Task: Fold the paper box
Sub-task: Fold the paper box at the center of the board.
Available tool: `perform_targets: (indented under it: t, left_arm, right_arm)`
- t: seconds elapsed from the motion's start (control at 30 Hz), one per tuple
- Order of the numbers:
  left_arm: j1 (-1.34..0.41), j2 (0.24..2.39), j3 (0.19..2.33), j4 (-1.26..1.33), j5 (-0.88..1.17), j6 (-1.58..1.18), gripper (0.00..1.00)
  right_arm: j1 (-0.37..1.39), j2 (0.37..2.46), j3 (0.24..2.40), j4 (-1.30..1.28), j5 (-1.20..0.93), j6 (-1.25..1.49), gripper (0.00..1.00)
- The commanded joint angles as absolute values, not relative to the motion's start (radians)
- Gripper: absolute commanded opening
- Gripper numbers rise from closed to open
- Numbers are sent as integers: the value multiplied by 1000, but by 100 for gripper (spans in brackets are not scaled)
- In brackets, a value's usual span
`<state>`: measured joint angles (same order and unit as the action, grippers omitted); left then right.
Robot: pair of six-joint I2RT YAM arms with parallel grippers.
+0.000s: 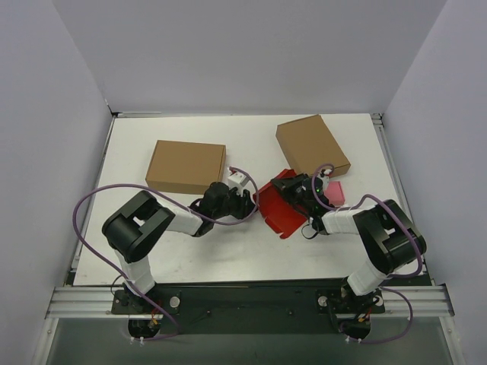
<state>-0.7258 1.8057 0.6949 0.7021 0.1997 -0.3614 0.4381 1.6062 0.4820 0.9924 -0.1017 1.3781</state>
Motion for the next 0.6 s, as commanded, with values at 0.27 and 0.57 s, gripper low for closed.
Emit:
perform_targets:
  t: [0.27, 0.57]
  left_arm:
    - [-746, 1758, 695, 897, 272, -387, 41]
    - [-746, 1764, 695, 910, 278, -385, 51]
  right_arm:
    - [448, 1559, 485, 1055, -112, 1341, 0]
    - [448, 1560, 483, 1057, -117, 1344, 0]
